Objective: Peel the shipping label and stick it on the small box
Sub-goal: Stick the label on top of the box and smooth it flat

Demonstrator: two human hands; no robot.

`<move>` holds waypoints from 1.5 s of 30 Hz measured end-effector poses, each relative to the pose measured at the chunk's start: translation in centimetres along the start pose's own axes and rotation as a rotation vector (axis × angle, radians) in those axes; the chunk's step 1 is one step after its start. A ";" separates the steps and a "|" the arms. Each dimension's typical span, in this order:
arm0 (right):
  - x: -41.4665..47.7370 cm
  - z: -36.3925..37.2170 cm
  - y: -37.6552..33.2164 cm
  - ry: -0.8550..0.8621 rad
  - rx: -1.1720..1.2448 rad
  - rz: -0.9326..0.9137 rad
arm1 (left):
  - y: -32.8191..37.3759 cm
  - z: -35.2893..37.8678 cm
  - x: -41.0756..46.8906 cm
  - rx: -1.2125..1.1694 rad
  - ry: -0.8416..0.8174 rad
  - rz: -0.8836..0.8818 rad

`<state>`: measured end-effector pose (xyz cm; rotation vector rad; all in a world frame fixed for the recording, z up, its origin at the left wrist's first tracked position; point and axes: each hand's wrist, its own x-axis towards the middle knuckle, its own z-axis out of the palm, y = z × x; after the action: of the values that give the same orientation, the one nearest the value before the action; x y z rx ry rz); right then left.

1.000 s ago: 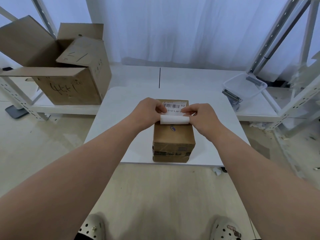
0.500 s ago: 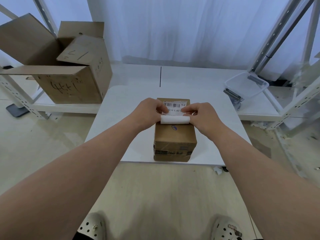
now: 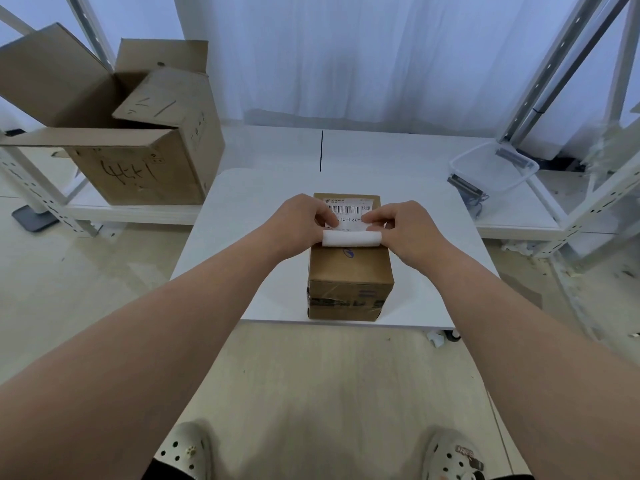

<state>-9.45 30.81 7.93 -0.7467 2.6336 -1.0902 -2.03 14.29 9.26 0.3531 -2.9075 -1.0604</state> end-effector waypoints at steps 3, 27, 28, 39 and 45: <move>0.1 0.0 0.1 -0.001 -0.025 -0.012 | 0.0 0.1 0.0 0.006 0.004 -0.003; -0.5 -1.2 2.2 -0.049 -0.220 -0.162 | -3.1 -0.6 0.1 0.568 0.029 0.300; -0.5 -1.3 2.1 -0.054 -0.216 -0.161 | -2.7 -0.5 0.1 0.513 0.030 0.291; 1.2 -0.3 0.1 0.044 0.178 0.109 | -1.4 -0.5 -1.0 0.168 -0.094 0.266; 1.5 -0.1 -0.7 0.088 0.198 0.066 | -0.9 0.0 -1.0 0.330 -0.133 0.288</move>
<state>-10.54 29.67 8.56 -0.5797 2.5502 -1.3681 -0.87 13.85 8.78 -0.1373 -3.1206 -0.5861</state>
